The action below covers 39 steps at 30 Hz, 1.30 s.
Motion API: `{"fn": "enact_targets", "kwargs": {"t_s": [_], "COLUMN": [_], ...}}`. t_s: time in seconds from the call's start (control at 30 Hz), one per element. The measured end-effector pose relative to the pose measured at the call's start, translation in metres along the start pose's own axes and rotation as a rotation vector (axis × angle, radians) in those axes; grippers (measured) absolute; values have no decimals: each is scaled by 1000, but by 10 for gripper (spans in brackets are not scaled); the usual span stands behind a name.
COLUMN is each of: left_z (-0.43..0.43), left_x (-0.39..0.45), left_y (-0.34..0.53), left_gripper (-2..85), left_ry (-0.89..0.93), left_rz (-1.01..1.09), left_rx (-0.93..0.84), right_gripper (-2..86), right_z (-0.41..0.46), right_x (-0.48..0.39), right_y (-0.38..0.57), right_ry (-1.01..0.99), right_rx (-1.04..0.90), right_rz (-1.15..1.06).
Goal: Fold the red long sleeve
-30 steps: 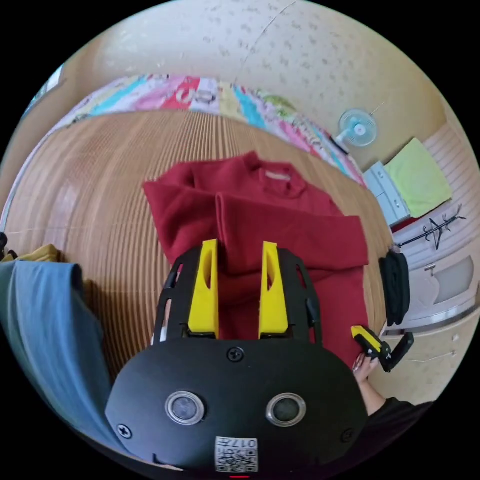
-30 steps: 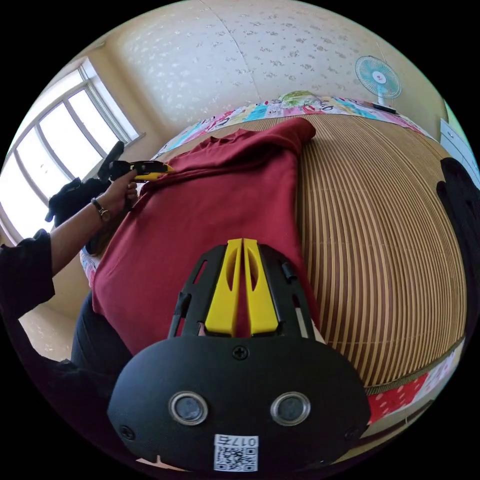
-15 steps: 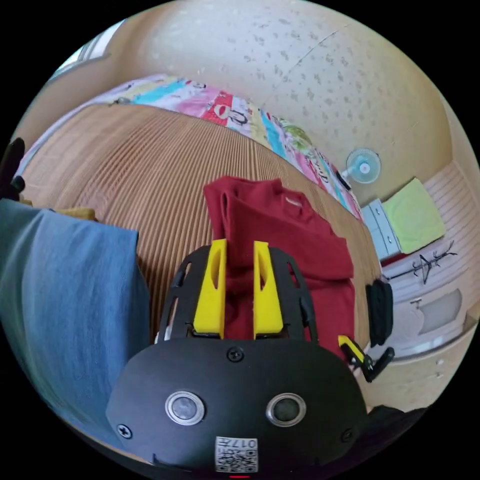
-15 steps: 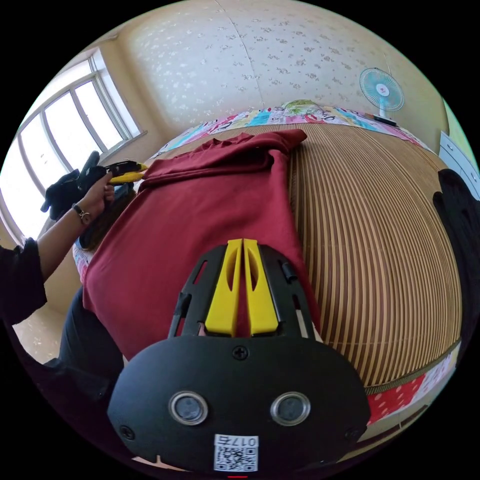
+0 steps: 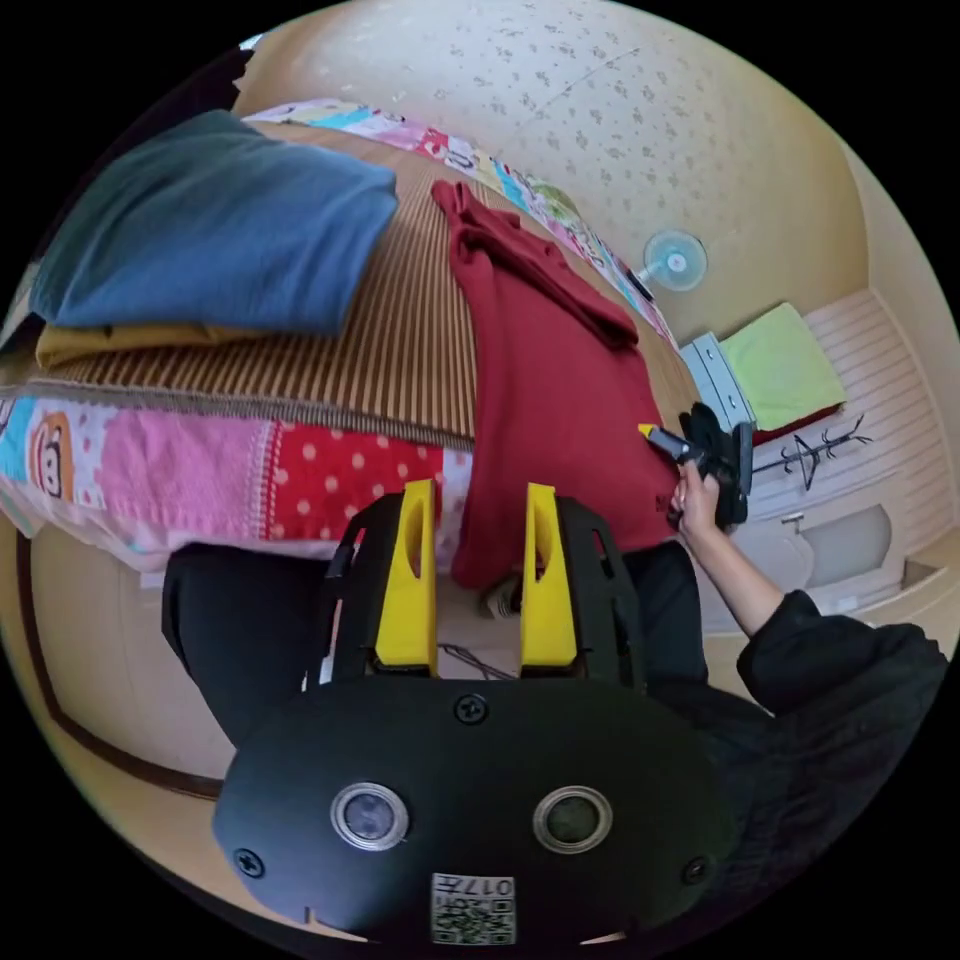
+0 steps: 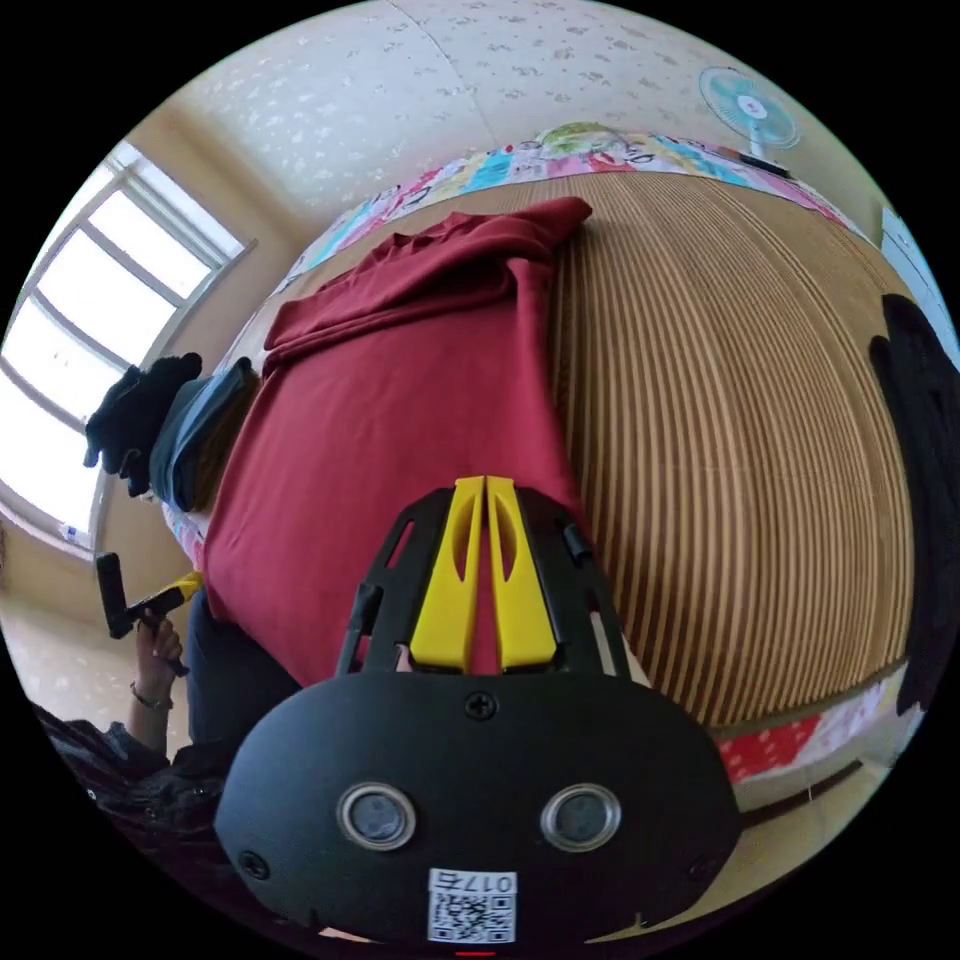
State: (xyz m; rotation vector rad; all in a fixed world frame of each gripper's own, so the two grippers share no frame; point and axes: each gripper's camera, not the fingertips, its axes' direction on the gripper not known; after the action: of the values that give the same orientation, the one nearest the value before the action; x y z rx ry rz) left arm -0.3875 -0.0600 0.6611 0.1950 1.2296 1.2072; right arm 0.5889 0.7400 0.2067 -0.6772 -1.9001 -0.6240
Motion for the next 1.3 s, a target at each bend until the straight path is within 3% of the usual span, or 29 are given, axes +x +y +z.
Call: {"fn": "enact_targets", "kwargs": {"t_s": [0.07, 0.2, 0.3, 0.37, 0.6, 0.7, 0.8, 0.97, 1.1, 1.3], "left_z": [-3, -13, -12, -10, -60, -95, -137, -214, -250, -217], "left_x": [-6, -22, -28, -31, -58, -76, -70, -52, -46, -59], "left_y": [7, 5, -3, -7, -8, -6, -10, -11, -3, -17], "left_gripper": [134, 135, 106, 72, 43, 40, 40, 40, 41, 40], "left_ry": [63, 142, 182, 178, 358, 543, 683, 900, 1041, 766], "left_rz": [28, 60, 97, 122, 104, 36, 78, 170, 118, -60], "left_rx": [-39, -82, -162, -235, -185, -62, 38, 189, 214, 229], "right_gripper": [15, 33, 100, 129, 54, 40, 35, 30, 29, 30], "right_z": [-40, -113, -145, -156, -170, -207, -260, -352, -406, -369], "right_x": [0, 2, 26, 48, 70, 77, 85, 48, 18, 22], "right_y": [1, 32, 61, 80, 92, 98, 114, 122, 128, 90], "right_ry": [142, 161, 31, -157, -262, -382, -640, -944, -945, -672], "right_rx": [19, 107, 37, -28, -53, 95, 312, 490, 567, 414], "right_rz": [96, 95, 161, 179, 215, 271, 332, 197, 96, 348]}}
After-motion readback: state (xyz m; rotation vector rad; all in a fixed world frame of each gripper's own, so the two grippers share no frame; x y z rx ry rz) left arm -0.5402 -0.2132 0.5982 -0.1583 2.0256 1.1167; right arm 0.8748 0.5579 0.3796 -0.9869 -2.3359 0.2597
